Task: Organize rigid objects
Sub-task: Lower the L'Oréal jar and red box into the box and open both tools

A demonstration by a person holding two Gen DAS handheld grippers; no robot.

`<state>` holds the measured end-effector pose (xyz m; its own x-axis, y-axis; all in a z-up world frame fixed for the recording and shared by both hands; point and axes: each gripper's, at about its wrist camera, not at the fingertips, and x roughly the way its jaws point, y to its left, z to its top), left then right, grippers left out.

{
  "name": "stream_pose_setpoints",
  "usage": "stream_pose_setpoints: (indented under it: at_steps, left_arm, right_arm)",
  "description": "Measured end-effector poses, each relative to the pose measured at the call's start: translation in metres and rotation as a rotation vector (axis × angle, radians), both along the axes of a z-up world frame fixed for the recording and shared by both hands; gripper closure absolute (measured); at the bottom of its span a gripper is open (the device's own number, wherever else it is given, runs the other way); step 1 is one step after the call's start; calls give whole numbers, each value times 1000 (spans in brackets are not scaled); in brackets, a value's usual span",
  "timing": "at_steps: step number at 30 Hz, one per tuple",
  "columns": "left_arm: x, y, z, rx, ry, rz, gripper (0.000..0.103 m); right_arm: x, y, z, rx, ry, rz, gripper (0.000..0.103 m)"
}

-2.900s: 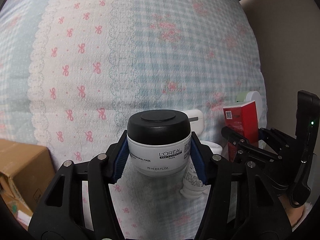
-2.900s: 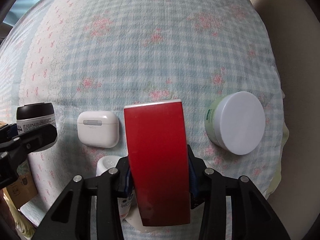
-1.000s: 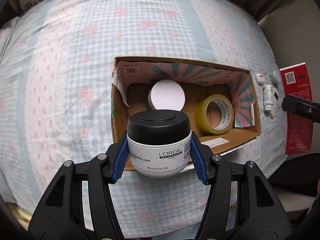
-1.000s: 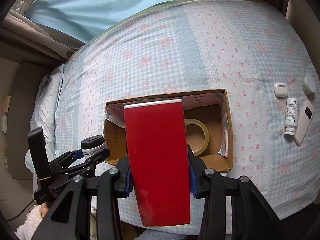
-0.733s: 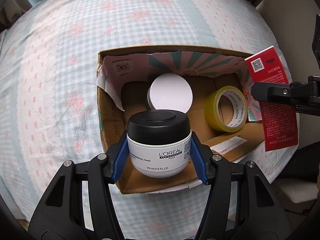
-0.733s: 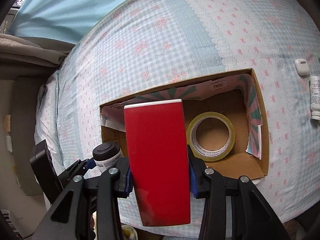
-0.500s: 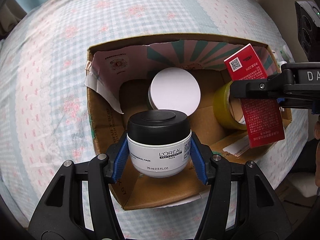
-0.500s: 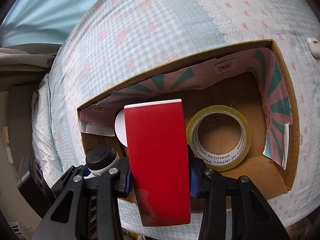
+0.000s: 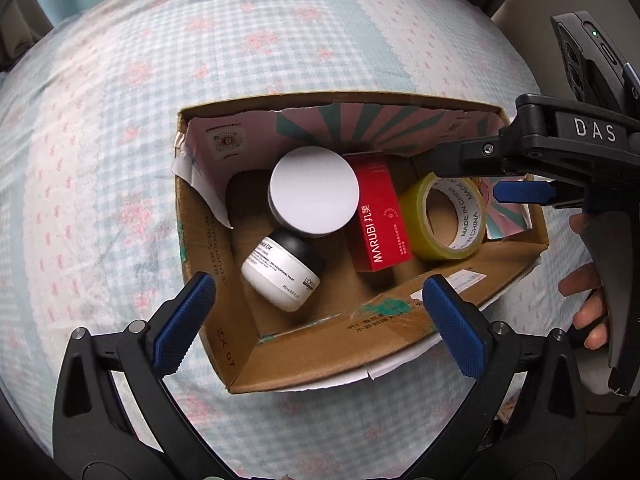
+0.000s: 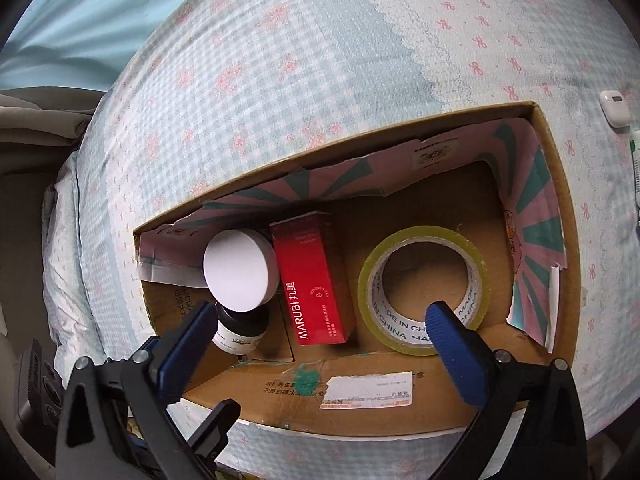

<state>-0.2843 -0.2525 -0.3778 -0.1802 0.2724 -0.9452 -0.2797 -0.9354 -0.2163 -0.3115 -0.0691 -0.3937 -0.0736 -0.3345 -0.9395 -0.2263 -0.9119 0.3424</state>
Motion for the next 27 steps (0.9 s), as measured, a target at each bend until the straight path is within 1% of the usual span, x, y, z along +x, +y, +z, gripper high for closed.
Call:
stream_pose_setpoints:
  at_steps: [7, 10, 14, 17, 21, 24, 27]
  left_arm:
    - [-1, -5, 2, 7, 9, 31, 0]
    - [0, -5, 11, 2, 20, 35, 0]
    - [2, -16, 29, 3, 31, 51, 0]
    - [5, -23, 41, -11, 31, 68, 0]
    - [15, -36, 64, 9, 31, 113, 0]
    - [23, -35, 82, -5, 53, 113, 0]
    - [30, -30, 100, 2, 64, 115, 0]
  right_arm:
    - [11, 4, 10, 15, 21, 20, 0]
    - [11, 4, 16, 21, 37, 26, 0]
    - [16, 7, 23, 21, 50, 35, 0]
    - [23, 2, 33, 27, 64, 44, 0]
    - [34, 3, 62, 39, 122, 64, 0]
    - [44, 4, 87, 67, 168, 89, 0]
    - [57, 14, 112, 100, 212, 110, 0]
